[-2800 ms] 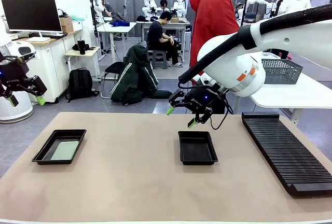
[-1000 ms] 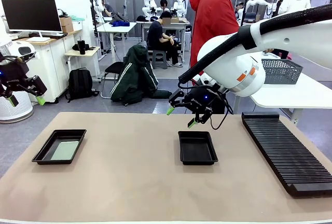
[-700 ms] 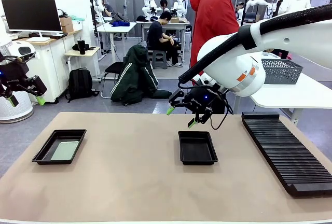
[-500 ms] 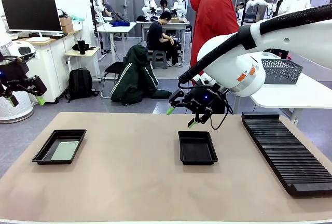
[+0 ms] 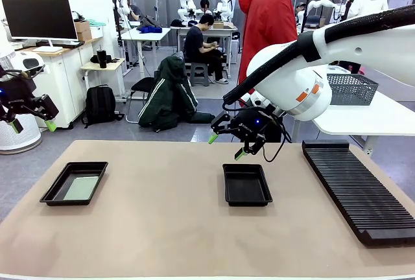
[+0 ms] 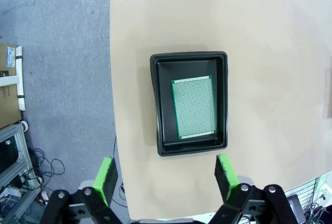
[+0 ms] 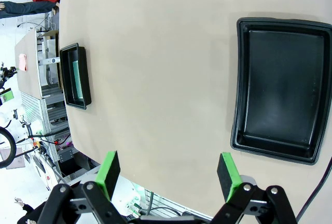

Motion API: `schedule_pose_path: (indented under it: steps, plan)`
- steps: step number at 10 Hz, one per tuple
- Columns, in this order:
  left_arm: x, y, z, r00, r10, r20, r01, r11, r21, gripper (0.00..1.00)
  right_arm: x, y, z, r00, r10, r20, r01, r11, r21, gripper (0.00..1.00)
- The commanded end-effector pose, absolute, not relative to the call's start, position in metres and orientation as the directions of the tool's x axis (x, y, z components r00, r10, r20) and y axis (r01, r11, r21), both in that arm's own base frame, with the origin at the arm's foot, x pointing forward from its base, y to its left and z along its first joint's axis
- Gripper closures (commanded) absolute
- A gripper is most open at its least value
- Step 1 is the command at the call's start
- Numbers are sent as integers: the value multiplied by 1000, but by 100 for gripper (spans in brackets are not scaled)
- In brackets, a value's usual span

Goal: Inspect and transfer BCBs to ESD trays.
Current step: Pick up the Blank PCB from the PCB Rack and place it in the right ESD tray.

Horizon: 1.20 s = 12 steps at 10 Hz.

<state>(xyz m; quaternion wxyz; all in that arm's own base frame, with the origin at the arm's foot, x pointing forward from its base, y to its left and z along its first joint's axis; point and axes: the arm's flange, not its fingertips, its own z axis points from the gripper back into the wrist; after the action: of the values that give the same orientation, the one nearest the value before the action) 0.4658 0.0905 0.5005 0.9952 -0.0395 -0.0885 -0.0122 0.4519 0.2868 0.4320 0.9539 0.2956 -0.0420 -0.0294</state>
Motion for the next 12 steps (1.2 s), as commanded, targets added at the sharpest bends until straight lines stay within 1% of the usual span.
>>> schedule_pose_path:
  steps: [1, 12]
  plan:
    - [466, 90, 500, 984, -17, 179, 31, 997, -76, 0, 452, 287, 432, 993, -95, 62, 44, 824, 565, 0]
    - [466, 90, 500, 984, -17, 179, 31, 997, -76, 0, 452, 287, 432, 993, -95, 62, 44, 824, 565, 0]
